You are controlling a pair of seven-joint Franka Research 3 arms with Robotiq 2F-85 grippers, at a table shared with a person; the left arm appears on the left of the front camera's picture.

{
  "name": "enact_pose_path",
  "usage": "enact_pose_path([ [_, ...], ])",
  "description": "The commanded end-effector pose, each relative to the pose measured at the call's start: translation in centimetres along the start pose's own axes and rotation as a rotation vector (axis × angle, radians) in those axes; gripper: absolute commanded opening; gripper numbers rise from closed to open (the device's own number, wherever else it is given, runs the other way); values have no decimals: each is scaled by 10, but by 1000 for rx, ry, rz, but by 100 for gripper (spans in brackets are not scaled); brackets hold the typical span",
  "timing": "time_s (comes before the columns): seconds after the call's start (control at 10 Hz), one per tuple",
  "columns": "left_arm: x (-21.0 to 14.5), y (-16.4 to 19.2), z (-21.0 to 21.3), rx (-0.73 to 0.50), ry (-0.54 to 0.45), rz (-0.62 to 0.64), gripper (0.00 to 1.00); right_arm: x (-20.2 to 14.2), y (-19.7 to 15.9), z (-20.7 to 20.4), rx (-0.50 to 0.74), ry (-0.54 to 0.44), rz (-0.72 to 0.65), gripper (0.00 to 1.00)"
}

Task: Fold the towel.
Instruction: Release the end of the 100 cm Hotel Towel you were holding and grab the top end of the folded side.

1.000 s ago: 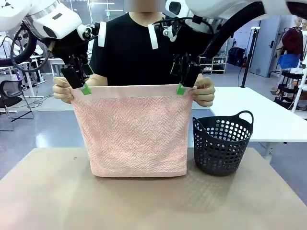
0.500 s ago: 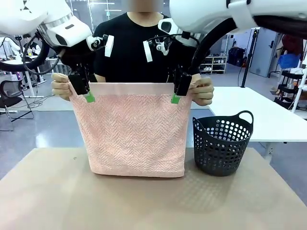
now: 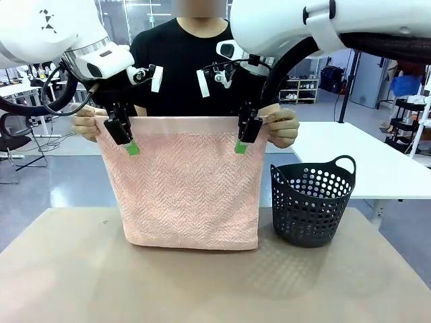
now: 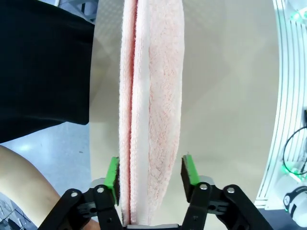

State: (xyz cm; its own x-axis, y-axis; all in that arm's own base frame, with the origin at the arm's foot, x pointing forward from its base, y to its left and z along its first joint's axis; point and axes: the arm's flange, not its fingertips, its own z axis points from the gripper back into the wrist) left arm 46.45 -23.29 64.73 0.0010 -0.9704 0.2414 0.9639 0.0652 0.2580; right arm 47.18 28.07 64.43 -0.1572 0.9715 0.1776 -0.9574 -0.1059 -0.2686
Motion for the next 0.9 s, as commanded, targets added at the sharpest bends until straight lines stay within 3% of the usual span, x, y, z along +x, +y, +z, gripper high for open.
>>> enact_pose_path([
  [0.0, -5, -5, 3, -26, 3, -1, 0, 0, -1, 3, 10, 2, -11, 0],
  [0.2, -6, -5, 3, -29, -2, -1, 0, -1, -1, 3, 9, 5, -18, 4],
  [0.3, -7, -5, 3, -32, -6, 7, 0, -2, -1, 3, 7, 3, -19, 0],
  [0.8, -11, -3, 3, -39, -16, 39, 0, -8, -4, -1, 10, -27, -46, 0],
])
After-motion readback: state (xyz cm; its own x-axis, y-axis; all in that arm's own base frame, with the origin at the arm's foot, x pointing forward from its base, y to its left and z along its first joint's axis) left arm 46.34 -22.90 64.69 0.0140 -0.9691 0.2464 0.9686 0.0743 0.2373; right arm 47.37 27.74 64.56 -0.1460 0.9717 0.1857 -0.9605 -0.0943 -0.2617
